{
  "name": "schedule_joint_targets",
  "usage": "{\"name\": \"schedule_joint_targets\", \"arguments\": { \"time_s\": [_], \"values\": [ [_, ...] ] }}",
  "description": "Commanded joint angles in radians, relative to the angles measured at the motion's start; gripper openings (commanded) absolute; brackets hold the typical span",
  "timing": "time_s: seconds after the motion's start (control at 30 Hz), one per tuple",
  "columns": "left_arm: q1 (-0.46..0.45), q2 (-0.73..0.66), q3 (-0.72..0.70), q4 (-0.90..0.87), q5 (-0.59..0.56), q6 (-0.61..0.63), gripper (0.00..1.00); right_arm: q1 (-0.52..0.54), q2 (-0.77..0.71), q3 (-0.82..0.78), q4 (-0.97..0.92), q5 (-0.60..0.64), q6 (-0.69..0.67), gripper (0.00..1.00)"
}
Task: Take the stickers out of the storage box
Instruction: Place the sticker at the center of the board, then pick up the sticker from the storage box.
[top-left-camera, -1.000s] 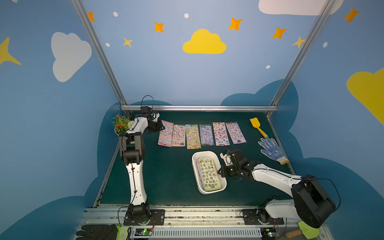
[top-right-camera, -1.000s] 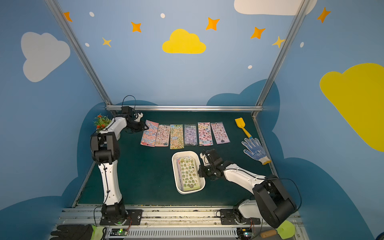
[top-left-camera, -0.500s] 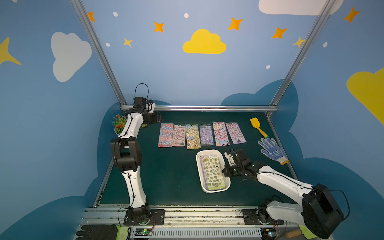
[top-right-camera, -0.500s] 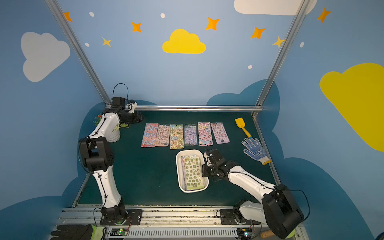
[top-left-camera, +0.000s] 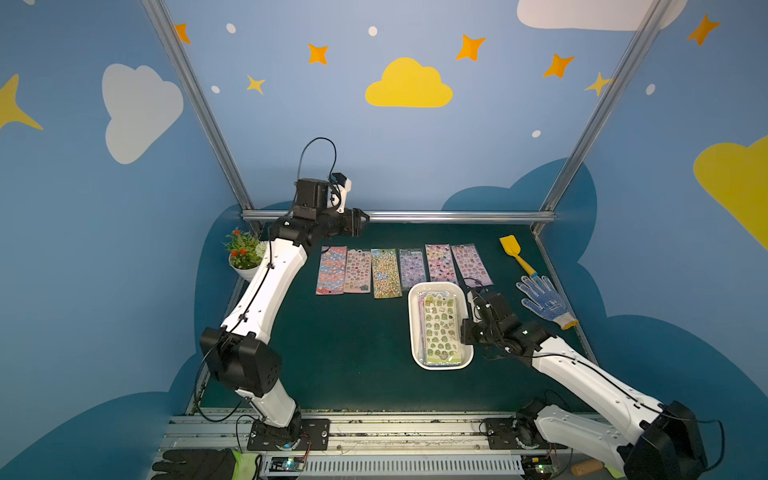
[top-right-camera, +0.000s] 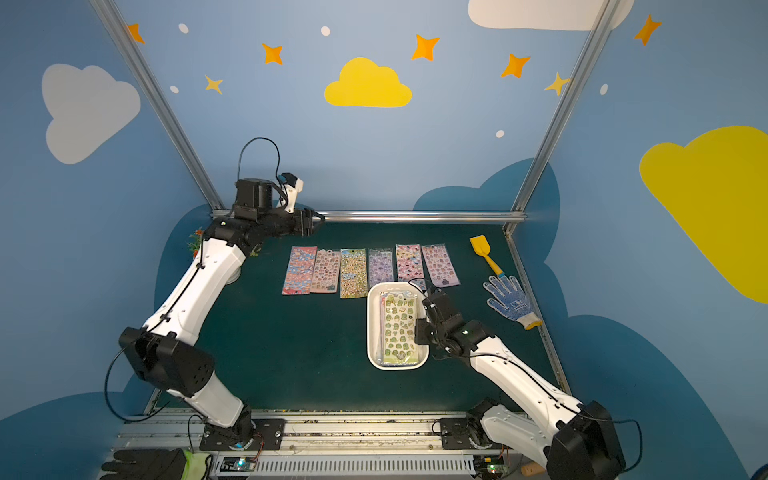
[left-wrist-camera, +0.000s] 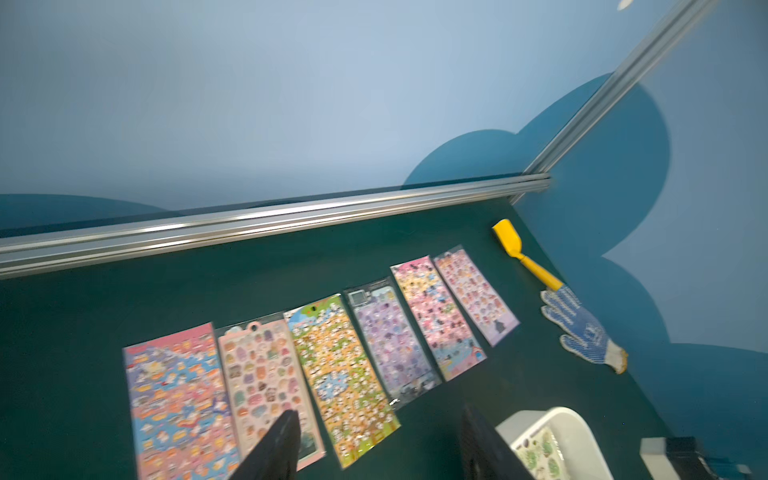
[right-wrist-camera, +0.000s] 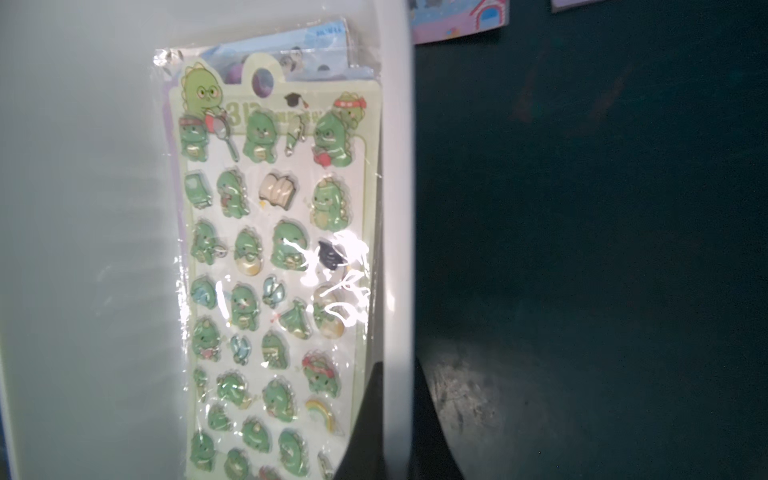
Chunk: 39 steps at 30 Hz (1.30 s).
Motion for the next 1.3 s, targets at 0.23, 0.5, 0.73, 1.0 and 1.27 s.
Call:
{"name": "schedule_joint_targets", "arguments": {
  "time_s": [0.23, 0.5, 0.73, 1.0, 1.27],
  "values": [
    [-0.437, -0.215, -0.381, 0.054, -0.308, -0.238, 0.54, -0.037, -0.030, -0.005, -0.041, 0.062, 0.030, 0.00],
    [-0.668, -0.036, -0.420, 0.106, -0.422, -0.390, 0.53, -0.047, 0.009, -0.040, 0.012, 0.027, 0.046, 0.00],
    [-0.690, 0.184, -0.292, 0.074, -0.421, -0.387, 0.59, -0.054, 0.018, -0.082, 0.055, 0.009, 0.047, 0.00],
    [-0.711, 0.354, -0.150, 0.012, -0.464, -0.417, 0.59, -0.057, 0.025, -0.101, 0.092, -0.016, 0.042, 0.00],
    [-0.710, 0.454, -0.085, -0.019, -0.479, -0.419, 0.64, -0.061, 0.024, -0.114, 0.106, -0.033, 0.035, 0.00]
  ]
}}
